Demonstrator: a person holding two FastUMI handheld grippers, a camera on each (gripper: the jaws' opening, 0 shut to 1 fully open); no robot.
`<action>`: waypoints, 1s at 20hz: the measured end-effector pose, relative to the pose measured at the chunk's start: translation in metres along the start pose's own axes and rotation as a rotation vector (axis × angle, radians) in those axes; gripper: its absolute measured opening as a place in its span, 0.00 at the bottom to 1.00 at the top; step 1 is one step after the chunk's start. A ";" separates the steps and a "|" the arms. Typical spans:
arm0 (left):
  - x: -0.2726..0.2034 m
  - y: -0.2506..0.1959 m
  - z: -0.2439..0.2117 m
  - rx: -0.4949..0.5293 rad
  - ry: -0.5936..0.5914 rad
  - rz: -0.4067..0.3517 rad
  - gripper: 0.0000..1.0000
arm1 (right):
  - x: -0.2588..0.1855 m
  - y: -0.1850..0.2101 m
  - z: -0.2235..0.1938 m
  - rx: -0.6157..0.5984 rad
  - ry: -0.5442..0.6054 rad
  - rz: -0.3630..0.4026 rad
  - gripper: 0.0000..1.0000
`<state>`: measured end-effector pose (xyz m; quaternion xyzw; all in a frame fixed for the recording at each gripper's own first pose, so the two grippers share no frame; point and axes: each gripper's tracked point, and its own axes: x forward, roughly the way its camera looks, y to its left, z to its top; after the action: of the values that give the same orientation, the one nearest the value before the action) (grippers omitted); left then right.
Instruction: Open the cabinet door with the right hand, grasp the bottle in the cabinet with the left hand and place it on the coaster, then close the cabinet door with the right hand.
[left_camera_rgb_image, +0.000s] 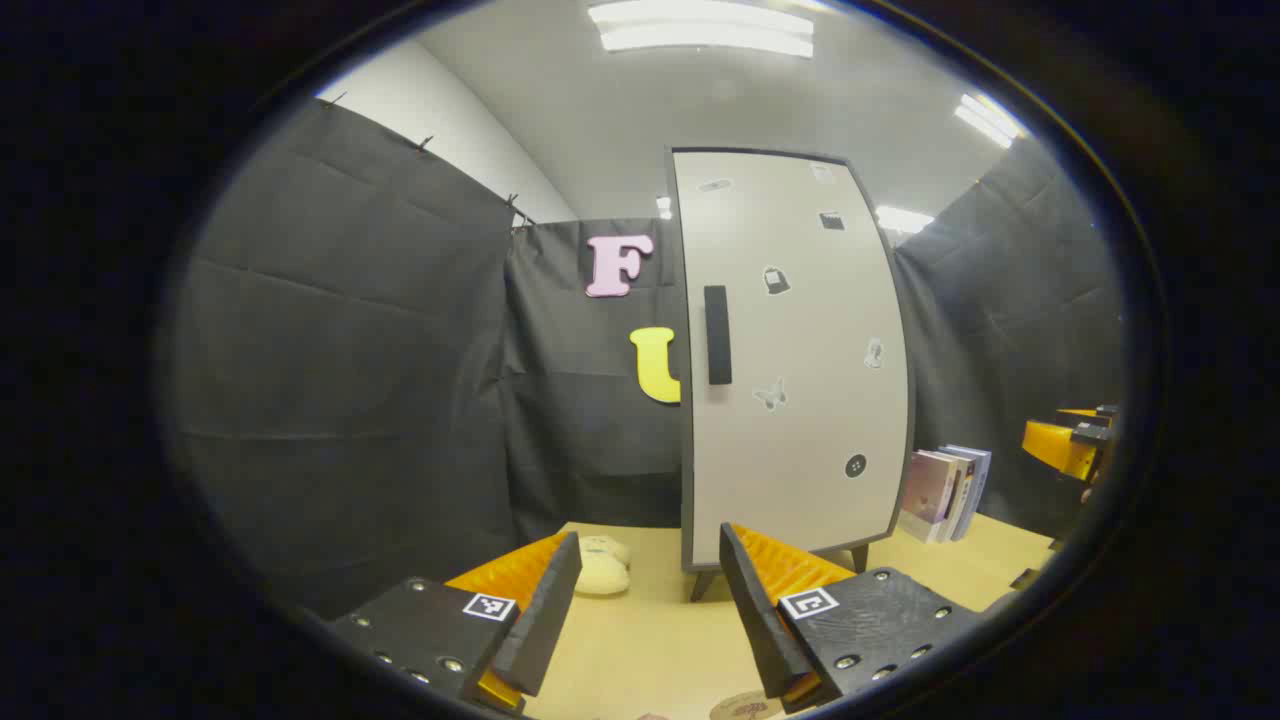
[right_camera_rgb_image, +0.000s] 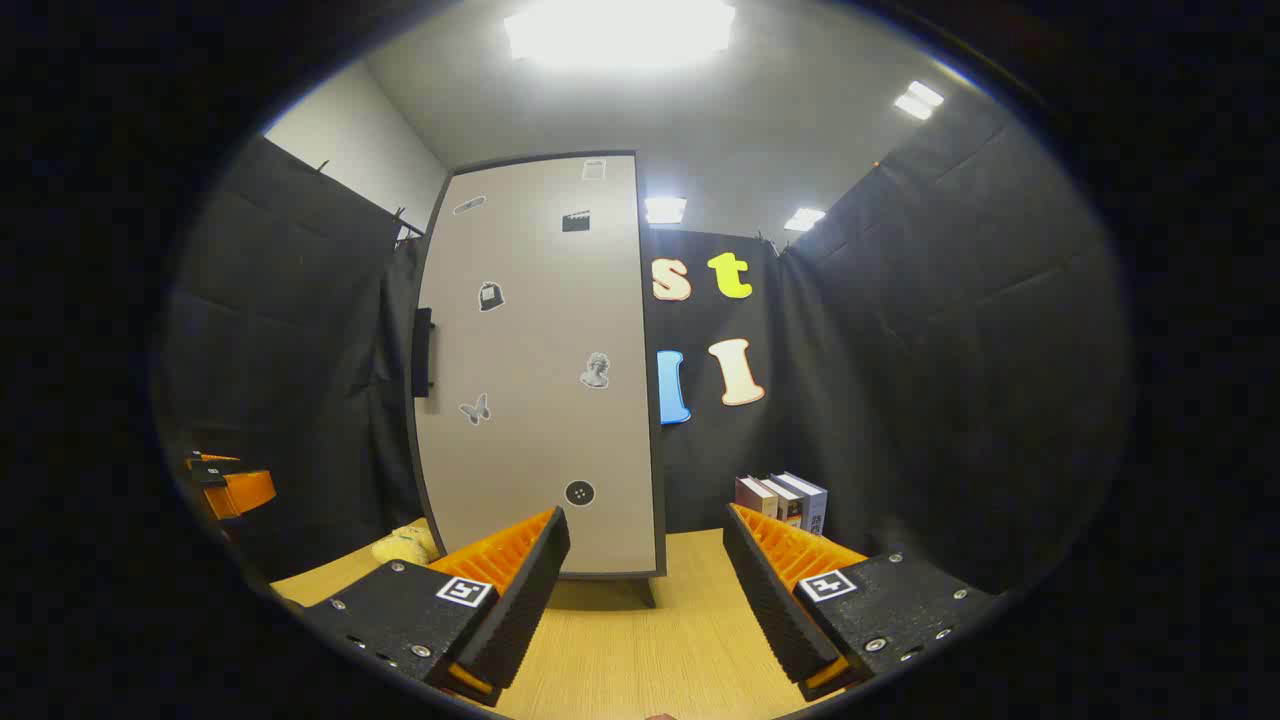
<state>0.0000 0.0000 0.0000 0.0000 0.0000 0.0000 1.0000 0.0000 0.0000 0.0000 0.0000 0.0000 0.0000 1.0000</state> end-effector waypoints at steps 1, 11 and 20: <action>0.001 0.000 0.001 0.002 -0.002 0.001 0.80 | 0.000 0.000 0.000 0.007 0.002 -0.002 0.95; -0.003 0.007 -0.001 -0.011 -0.001 0.016 0.80 | 0.000 0.002 0.002 0.014 0.009 -0.001 0.95; -0.009 0.018 0.000 -0.007 -0.005 0.034 0.80 | 0.006 0.020 0.003 0.013 0.021 0.035 0.95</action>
<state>-0.0095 0.0184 -0.0005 -0.0034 -0.0023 0.0169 0.9998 0.0060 0.0201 0.0034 0.0067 0.0105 0.0173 0.9998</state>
